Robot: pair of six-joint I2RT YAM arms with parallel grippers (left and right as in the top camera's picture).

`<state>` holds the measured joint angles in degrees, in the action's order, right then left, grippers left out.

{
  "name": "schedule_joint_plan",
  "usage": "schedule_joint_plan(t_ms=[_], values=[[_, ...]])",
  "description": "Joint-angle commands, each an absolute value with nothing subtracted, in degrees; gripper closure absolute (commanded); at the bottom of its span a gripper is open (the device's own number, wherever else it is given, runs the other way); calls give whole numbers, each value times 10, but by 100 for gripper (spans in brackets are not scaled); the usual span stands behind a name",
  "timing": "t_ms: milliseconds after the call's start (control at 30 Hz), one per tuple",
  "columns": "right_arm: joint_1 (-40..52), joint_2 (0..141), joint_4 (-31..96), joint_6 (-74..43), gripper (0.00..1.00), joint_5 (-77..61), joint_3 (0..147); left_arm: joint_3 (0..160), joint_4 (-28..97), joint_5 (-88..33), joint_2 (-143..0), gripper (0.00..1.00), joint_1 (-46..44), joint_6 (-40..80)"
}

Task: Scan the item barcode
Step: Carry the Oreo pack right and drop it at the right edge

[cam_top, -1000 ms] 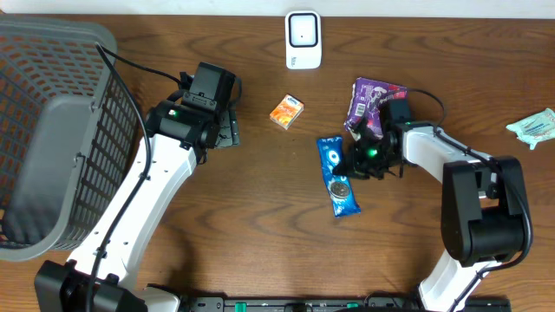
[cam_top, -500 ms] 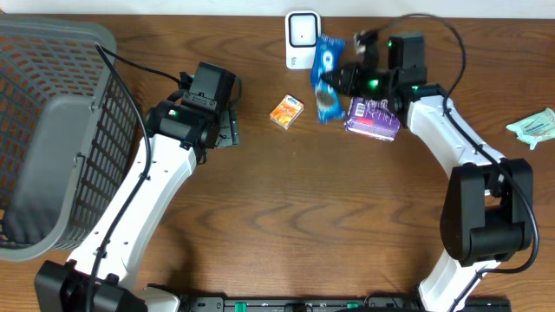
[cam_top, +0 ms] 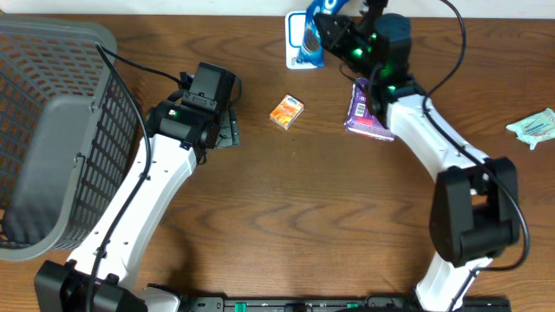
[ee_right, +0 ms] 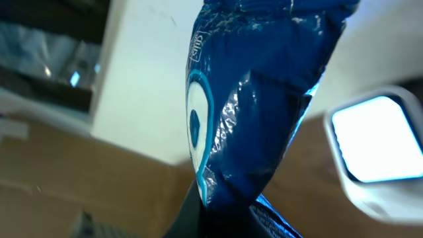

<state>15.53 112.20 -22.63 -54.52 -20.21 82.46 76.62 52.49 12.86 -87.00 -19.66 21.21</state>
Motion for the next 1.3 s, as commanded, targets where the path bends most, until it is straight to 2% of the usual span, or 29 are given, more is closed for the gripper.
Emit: schedule_joint_plan(t_ms=[0, 233, 600, 700, 800, 933, 1067, 1267], values=[[164, 1174, -239, -586, 99, -140, 896, 770, 527, 140, -873, 14, -196, 217], [163, 1293, -208, -595, 99, -157, 1041, 770, 527, 140, -873, 14, -196, 217], [149, 1302, -184, -593, 99, -162, 1060, 770, 527, 140, -873, 14, -196, 217], [128, 1300, -167, -543, 99, -195, 1080, 770, 527, 140, -873, 14, -196, 217], [92, 1291, -36, -479, 98, -197, 1132, 770, 527, 140, -873, 14, -196, 217], [28, 1271, 168, -334, 99, -180, 1225, 770, 527, 140, -873, 14, -196, 217], [-52, 1254, 337, -294, 99, -120, 1295, 770, 527, 140, -873, 14, -196, 217], [-166, 1244, 515, -219, 99, -77, 1315, 770, 527, 140, -873, 14, -196, 217]])
